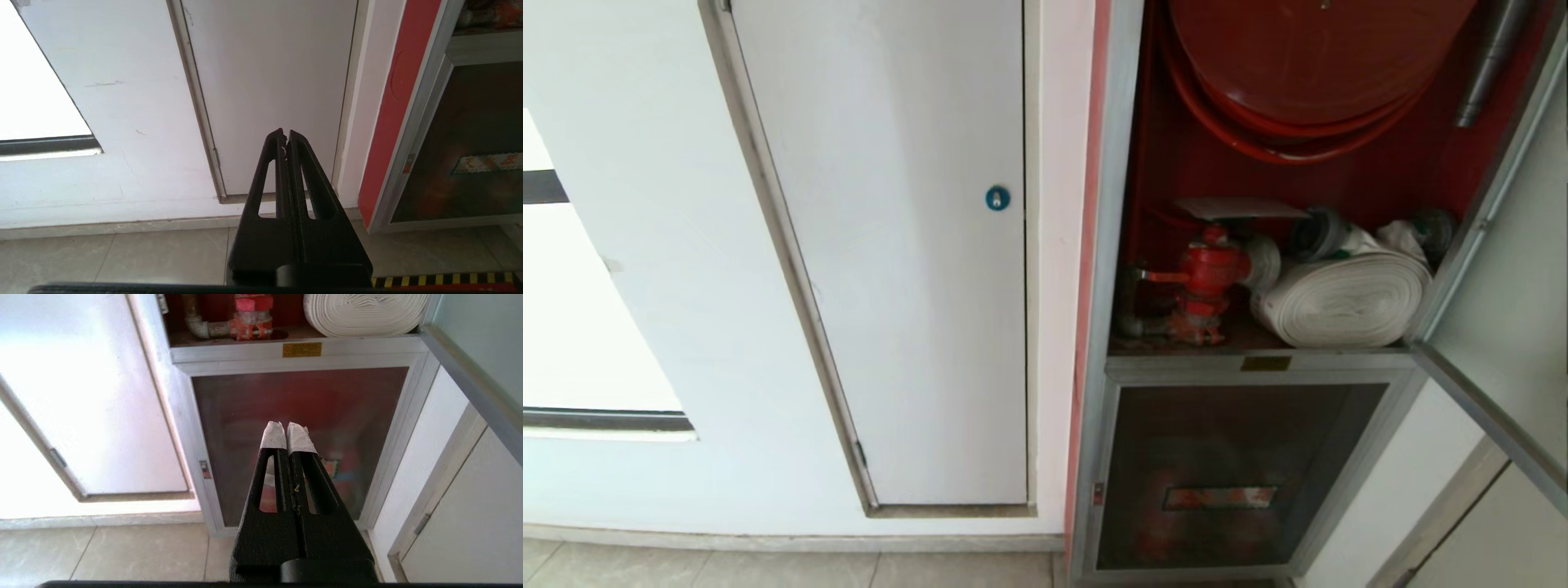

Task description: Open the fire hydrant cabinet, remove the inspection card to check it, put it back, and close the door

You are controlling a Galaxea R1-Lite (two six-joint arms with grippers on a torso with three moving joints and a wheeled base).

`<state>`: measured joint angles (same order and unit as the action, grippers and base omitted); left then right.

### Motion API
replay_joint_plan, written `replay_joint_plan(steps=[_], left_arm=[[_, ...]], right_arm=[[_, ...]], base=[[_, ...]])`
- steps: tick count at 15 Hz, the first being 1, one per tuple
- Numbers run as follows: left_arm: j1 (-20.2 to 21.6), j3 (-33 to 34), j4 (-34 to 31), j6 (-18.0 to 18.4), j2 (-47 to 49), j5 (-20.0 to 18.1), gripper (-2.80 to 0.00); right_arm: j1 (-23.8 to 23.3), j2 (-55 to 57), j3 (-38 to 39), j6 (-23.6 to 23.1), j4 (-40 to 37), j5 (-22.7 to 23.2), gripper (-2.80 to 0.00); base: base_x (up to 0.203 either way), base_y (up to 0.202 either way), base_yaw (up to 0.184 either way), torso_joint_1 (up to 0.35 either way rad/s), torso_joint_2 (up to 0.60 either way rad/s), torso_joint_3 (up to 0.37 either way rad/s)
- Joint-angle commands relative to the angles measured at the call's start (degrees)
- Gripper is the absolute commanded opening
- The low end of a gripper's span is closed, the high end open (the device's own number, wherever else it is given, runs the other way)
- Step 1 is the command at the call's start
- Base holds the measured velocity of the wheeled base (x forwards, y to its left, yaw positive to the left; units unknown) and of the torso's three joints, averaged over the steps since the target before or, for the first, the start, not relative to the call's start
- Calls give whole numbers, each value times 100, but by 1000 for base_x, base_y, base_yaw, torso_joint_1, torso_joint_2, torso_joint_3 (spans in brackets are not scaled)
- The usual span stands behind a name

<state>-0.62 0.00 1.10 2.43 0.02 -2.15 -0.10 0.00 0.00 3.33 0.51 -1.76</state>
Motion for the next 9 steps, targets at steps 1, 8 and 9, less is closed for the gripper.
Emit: replay_joint_plan(steps=[1,8,9], left_arm=[[1,70,5,-5,-2,4,-280],[1,70,5,-85,-2,83,-280],[1,70,13,-93,4,83,-280]], right_arm=[[1,8,18,8,2,0,-280],[1,0,18,1,2,0,-280],[1,7,18,5,2,0,-280]], base=[[-194,0,0,2,2,4],[-197,0,1,1,3,2],[-180,0,-2,5,2,0]])
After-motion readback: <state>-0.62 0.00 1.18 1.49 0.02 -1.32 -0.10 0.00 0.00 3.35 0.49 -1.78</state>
